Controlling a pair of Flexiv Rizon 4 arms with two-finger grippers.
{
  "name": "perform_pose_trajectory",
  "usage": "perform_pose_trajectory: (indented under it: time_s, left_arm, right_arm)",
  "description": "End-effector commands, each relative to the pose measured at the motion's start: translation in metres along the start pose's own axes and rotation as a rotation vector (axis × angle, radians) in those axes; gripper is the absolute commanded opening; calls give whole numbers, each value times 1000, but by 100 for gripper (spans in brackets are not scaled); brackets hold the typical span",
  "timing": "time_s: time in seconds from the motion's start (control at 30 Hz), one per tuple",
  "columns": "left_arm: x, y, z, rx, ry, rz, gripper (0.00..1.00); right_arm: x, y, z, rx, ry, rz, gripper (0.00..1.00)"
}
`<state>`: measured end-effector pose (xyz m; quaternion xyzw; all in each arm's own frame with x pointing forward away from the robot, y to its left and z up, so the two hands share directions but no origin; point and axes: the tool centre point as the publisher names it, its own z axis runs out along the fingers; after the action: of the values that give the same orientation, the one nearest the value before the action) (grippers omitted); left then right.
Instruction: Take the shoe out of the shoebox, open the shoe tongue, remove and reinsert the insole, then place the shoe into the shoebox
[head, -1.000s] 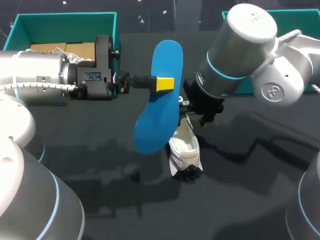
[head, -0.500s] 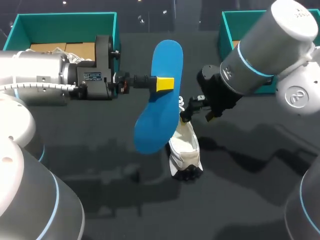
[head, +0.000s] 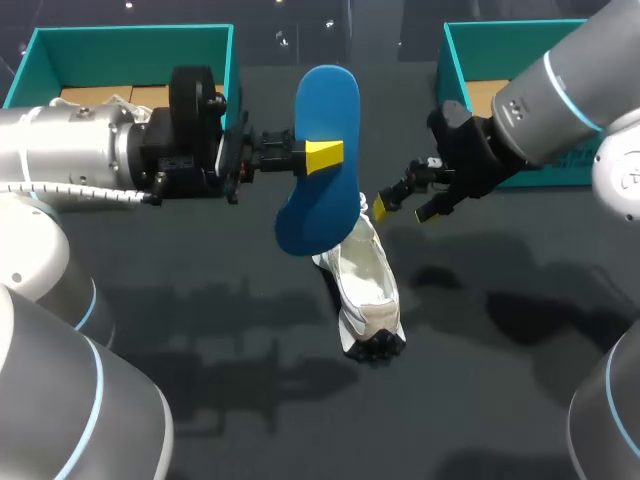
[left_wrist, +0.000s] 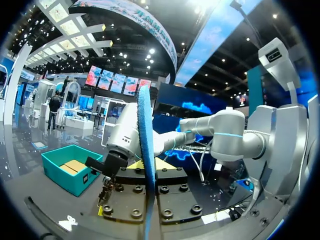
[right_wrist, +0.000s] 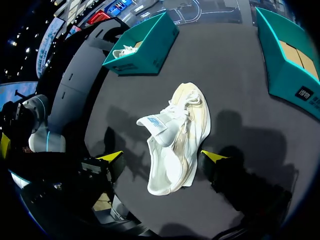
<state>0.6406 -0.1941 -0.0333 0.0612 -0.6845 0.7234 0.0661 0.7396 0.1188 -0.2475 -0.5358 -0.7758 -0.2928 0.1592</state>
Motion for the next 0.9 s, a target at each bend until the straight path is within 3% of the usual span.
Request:
perform_pose_trajectory:
  time_s: [0.03, 0.17, 0.4, 0.67, 0.9]
  left_arm:
    - [-2, -2, -5, 108, 59, 492, 0]
    - [-7, -3, -7, 149, 97, 740, 0]
    - [-18, 2, -14, 172, 196, 1145, 0]
    - [-29, 34, -24, 128, 296, 1599, 0]
    - [-50, 57, -31, 91, 357, 1916, 0]
  right_arm:
    - [-5, -9, -16, -31, 99, 1, 100]
    - [-1, -4, -26, -77, 176, -8, 100]
    - [8, 7, -38, -85, 279, 10, 100]
    - [14, 14, -50, -86, 384, 74, 100]
    - [17, 22, -57, -58, 423, 115, 100]
